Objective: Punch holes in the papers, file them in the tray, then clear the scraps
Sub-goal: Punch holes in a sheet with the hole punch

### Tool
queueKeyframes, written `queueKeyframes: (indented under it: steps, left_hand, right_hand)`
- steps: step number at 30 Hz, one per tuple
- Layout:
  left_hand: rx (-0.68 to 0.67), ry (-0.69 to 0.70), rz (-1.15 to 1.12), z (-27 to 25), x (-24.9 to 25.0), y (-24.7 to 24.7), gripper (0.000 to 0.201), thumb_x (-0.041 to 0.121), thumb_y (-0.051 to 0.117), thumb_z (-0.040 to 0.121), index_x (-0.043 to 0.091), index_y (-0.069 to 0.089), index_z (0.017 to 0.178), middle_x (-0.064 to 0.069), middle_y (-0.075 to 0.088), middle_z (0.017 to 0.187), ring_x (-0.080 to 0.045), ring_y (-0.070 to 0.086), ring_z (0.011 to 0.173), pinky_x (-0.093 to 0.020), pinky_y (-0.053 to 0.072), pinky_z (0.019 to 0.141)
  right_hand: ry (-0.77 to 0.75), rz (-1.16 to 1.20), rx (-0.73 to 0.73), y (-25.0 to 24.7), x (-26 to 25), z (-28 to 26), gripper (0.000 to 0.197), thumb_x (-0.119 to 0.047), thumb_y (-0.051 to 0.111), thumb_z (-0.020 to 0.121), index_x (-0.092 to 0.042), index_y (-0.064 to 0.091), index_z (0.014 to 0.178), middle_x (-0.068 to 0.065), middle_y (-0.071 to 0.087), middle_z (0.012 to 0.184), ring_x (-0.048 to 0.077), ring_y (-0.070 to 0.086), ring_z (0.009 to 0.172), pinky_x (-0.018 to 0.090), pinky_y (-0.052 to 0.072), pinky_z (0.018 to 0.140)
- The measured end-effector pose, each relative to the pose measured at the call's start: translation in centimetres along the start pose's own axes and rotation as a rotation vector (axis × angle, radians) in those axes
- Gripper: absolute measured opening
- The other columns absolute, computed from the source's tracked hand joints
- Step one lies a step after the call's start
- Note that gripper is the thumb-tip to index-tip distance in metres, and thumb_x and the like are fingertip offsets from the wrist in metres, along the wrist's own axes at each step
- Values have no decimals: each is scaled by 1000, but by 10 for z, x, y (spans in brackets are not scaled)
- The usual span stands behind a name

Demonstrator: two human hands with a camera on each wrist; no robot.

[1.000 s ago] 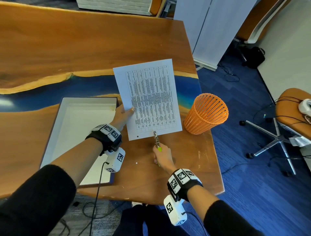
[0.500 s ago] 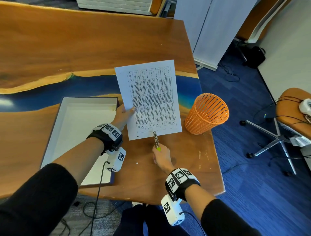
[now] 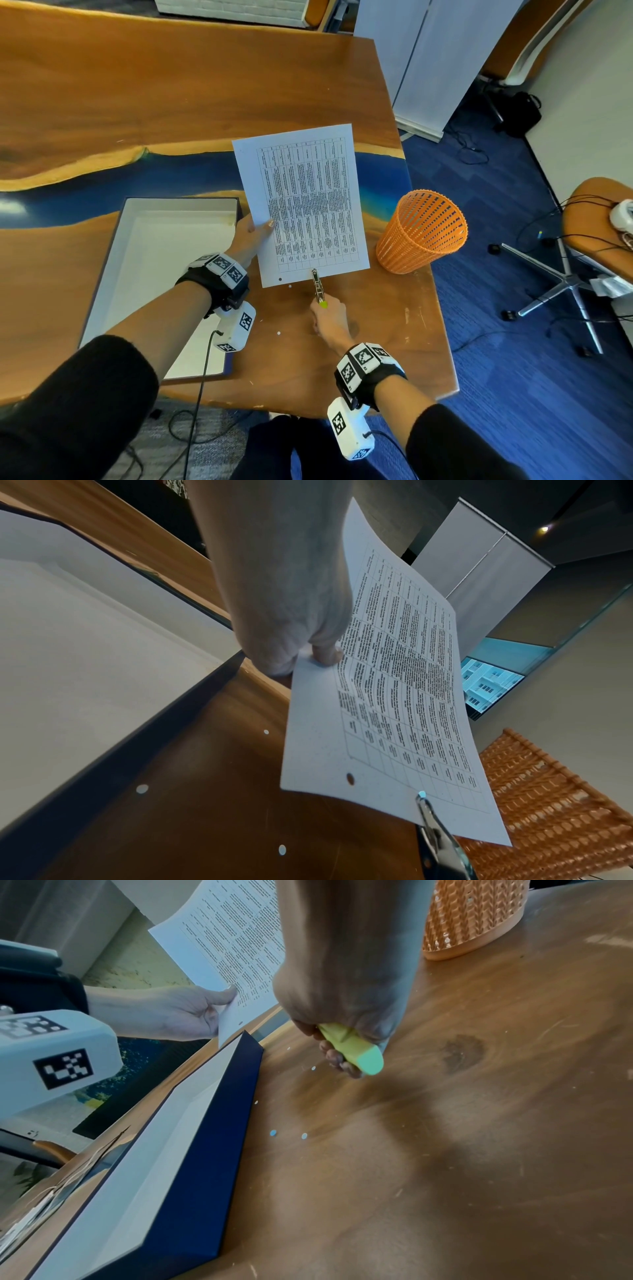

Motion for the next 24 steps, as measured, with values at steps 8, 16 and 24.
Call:
queueKeyframes:
  steps: [8, 16, 24]
  left_hand:
    - [4, -7, 8, -1, 3, 0, 39, 6, 49, 96, -1, 45, 134, -11, 60, 122, -11, 65, 96, -30, 56, 84]
    - [28, -21, 1, -1, 3, -2, 38, 5, 49, 96, -1, 45, 134, -4, 62, 112, 4, 69, 81, -25, 57, 80]
    - [33, -8, -2, -4, 6, -4, 40, 6, 49, 96, -1, 45, 135, -12, 58, 124, -2, 67, 88, -22, 57, 77]
  right_hand:
    - [-12, 88, -54, 1, -5, -7, 11, -7, 46, 85, -16, 49, 89, 14, 57, 70, 21, 52, 53, 26, 45, 45]
    - [-210, 88, -43, -6, -27, -15, 70, 6, 47, 83, -51, 31, 119, 7, 58, 82, 23, 53, 53, 21, 43, 43]
    - [-261, 90, -12, -14, -29, -14, 68, 3, 48, 83, -53, 42, 121, 9, 52, 74, 18, 46, 57, 27, 46, 51]
Point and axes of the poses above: each hand's wrist, its own z-axis towards the middle knuckle, its own y-axis out of the palm, x = y × z, the point moved 8 cm from there along z, towards the middle knuckle
